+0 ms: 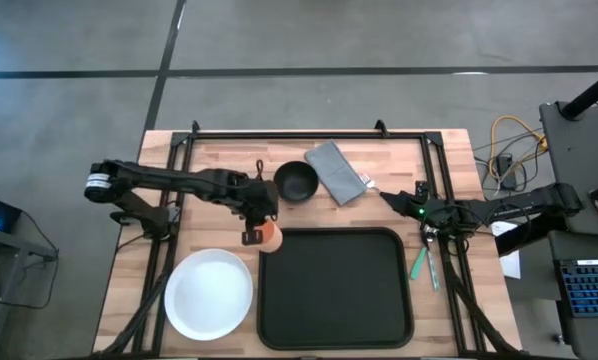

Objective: Set up tray
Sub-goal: Put the orange mug on the top left of the black tray, then put the white plate on the black tray

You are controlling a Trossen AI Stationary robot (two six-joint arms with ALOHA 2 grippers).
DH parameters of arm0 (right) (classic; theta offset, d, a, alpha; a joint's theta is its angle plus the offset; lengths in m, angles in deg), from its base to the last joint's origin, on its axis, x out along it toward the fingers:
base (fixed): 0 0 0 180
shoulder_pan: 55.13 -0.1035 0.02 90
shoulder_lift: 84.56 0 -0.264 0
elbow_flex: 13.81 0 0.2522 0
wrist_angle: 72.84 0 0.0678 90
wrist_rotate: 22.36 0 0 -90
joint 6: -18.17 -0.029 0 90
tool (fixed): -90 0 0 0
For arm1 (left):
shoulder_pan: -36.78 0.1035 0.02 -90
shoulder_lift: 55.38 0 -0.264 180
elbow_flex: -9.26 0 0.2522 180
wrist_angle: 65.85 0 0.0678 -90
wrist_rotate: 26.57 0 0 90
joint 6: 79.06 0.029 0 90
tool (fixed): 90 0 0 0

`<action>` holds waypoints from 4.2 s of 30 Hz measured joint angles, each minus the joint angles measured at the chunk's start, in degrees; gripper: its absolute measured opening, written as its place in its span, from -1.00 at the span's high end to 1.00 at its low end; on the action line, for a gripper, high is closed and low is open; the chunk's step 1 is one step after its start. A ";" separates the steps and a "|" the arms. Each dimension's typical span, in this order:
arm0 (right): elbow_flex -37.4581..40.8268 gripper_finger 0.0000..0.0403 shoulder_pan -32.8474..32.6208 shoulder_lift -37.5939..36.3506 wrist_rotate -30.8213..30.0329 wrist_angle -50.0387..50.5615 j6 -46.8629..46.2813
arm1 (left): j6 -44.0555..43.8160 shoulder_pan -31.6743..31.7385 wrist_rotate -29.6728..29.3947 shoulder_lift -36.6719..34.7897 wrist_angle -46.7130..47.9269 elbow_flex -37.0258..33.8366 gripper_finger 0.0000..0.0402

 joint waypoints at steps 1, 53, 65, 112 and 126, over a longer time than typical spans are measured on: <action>0.00 0.66 0.00 0.00 0.44 -0.01 -0.01 | -0.36 0.00 -0.02 0.75 0.00 0.13 1.00; 0.00 0.66 0.00 -0.06 10.70 0.00 8.08 | -14.90 -7.96 -6.42 20.56 11.72 20.57 0.60; 0.00 0.66 0.01 0.35 10.61 -0.01 9.28 | -16.97 -9.44 -4.68 12.50 22.13 19.18 0.59; 0.00 0.66 0.28 14.66 3.93 -0.04 -6.04 | -9.19 -18.47 5.20 -4.80 -8.38 -30.76 0.62; 0.00 0.66 0.28 14.94 3.95 -0.03 -5.58 | -15.26 -16.07 13.33 -4.55 -7.60 -28.14 0.98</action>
